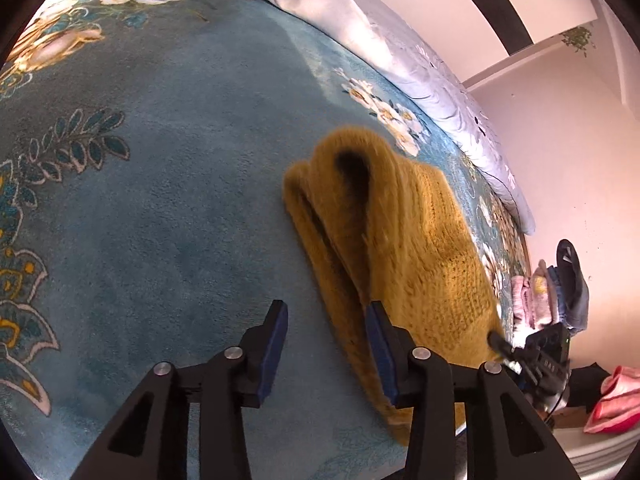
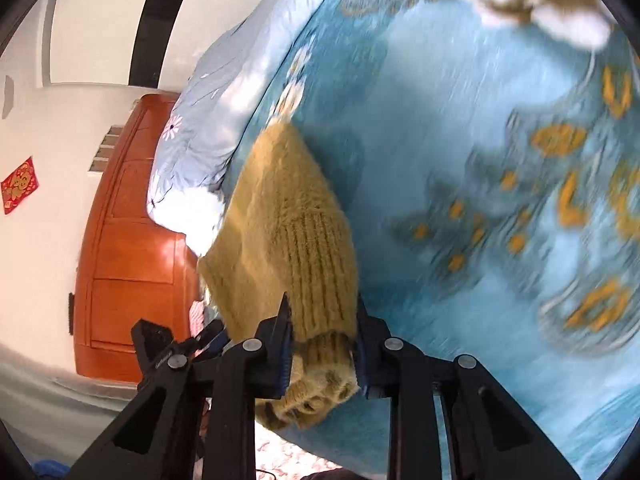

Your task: Fold clothes

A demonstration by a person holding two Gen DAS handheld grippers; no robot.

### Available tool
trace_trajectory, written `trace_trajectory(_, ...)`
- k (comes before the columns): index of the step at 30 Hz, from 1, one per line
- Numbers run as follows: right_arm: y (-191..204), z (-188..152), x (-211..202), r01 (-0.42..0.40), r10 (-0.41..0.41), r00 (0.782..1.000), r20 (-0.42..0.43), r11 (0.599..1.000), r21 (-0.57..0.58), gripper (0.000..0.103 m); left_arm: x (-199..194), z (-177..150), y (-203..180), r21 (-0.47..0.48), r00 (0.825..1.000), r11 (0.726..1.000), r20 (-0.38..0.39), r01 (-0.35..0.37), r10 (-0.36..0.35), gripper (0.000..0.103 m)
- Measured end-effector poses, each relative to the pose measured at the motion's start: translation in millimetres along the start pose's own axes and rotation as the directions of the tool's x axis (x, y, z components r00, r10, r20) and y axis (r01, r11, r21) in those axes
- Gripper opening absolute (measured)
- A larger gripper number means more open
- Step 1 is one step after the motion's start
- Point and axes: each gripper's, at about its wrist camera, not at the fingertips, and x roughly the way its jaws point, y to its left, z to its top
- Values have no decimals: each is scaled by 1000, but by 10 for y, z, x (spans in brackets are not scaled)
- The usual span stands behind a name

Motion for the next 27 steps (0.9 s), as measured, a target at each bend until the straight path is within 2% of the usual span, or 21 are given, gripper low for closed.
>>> trace_trajectory(2, 3, 349, -160, 66, -64, 997, 35, 997, -36, 25, 7, 37, -51, -1, 1000, 1000, -1, 15, -15, 48)
trace_trajectory(5, 25, 822, -207, 143, -141, 989, 33, 988, -57, 25, 8, 120, -154, 4, 999, 999, 14, 36, -36, 49)
trace_trajectory(8, 32, 1159, -198, 203, -201, 979, 29, 975, -88, 24, 40, 219, -263, 24, 998, 998, 31, 55, -55, 53)
trace_trajectory(11, -96, 1308, -261, 227, -226, 974, 25, 970, -85, 24, 219, 393, -406, 49, 995, 994, -4, 97, -97, 56)
trace_trajectory(15, -122, 1289, -276, 236, -235, 972, 17, 969, -79, 28, 620, 674, -645, 67, 987, 990, -112, 124, -116, 57)
trace_trajectory(18, -125, 1191, -427, 220, -216, 975, 47, 971, -90, 31, 866, 753, -745, 91, 981, 990, -169, 107, -90, 57)
trace_trajectory(21, -229, 1020, -608, 184, -180, 981, 77, 982, -52, 55, 1069, 744, -780, 84, 970, 989, -221, 125, -104, 58)
trace_trajectory(24, -367, 807, -652, 137, -136, 989, 60, 990, -12, 55, 1177, 730, -794, 82, 964, 988, -245, 132, -109, 59)
trace_trajectory(27, -472, 607, -530, 128, -128, 992, 19, 992, 10, 55, 1277, 714, -748, 51, 955, 988, -268, 144, -125, 61)
